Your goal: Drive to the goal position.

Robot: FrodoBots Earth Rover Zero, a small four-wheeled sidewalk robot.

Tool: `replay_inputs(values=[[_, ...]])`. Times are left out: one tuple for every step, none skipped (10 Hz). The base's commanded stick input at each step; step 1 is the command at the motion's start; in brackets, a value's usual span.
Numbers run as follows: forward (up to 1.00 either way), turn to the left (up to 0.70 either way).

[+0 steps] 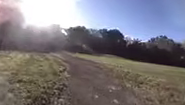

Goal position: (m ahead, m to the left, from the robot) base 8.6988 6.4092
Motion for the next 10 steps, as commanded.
replay_inputs(values=[[0.70, 0.00], [0.70, 0.00], [0.70, 0.00], [0.70, 0.00], [0.70, 0.00], [0.70, 0.00], [0.70, 0.00], [0.70, 0.00], [0.70, 0.00], [0.70, 0.00]])
